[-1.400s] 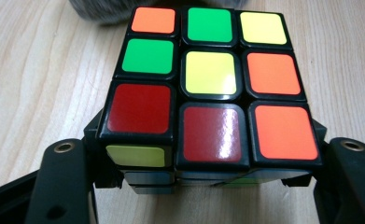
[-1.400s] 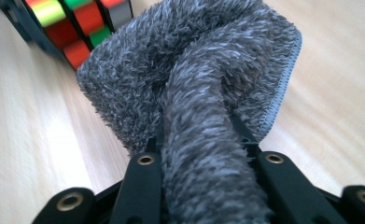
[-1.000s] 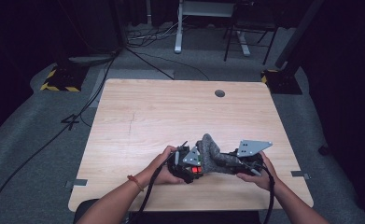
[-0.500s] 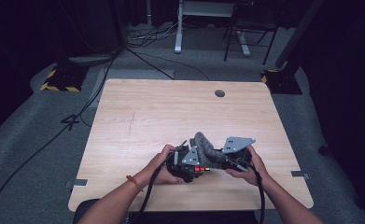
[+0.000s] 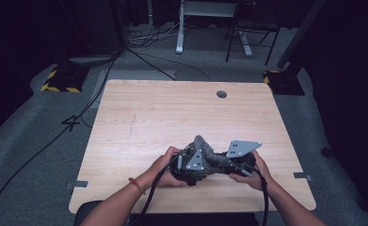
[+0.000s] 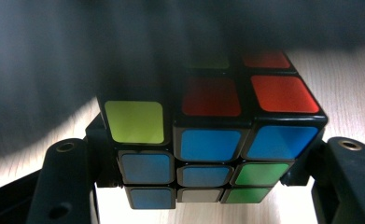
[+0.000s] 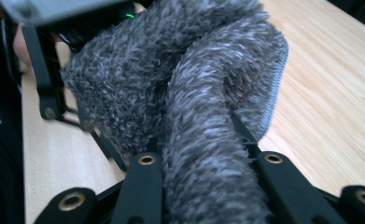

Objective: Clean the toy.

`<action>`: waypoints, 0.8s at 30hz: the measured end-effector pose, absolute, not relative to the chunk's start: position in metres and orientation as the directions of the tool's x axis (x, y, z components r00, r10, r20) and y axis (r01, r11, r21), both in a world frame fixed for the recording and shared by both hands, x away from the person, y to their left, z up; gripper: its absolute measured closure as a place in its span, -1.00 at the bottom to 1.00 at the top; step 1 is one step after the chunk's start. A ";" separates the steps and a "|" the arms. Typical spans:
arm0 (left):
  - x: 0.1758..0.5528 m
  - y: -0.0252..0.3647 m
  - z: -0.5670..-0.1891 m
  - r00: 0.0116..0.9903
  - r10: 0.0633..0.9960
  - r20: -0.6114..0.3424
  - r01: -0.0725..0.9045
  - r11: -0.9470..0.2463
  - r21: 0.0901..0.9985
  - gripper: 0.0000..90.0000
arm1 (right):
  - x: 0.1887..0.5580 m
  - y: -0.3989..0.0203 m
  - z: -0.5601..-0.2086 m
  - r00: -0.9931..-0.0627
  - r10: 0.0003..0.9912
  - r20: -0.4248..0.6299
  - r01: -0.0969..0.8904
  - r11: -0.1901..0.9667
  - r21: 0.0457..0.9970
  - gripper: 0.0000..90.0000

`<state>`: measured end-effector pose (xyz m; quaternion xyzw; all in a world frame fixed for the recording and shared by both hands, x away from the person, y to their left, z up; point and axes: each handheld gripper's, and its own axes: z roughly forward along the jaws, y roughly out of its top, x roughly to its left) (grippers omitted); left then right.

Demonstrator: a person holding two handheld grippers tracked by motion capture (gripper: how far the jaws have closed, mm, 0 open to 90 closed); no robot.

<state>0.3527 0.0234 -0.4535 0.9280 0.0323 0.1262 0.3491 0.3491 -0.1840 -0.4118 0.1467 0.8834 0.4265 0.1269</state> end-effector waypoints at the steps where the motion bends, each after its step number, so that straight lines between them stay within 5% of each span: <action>1: 0.351 0.022 -0.455 0.963 0.149 0.224 -0.034 -0.759 0.650 -0.26 | 0.347 -0.180 -0.412 -0.925 0.364 -0.105 0.145 0.597 0.789 0.62; 13: 0.353 0.032 -0.448 0.960 0.179 0.214 -0.013 -0.738 0.675 -0.25 | 0.355 -0.185 -0.416 -0.892 0.417 -0.174 0.135 0.614 0.778 0.63; 24: 0.364 0.056 -0.432 0.950 0.263 0.166 0.045 -0.645 0.763 -0.25 | 0.359 -0.206 -0.425 -0.911 0.405 -0.074 0.190 0.572 0.798 0.64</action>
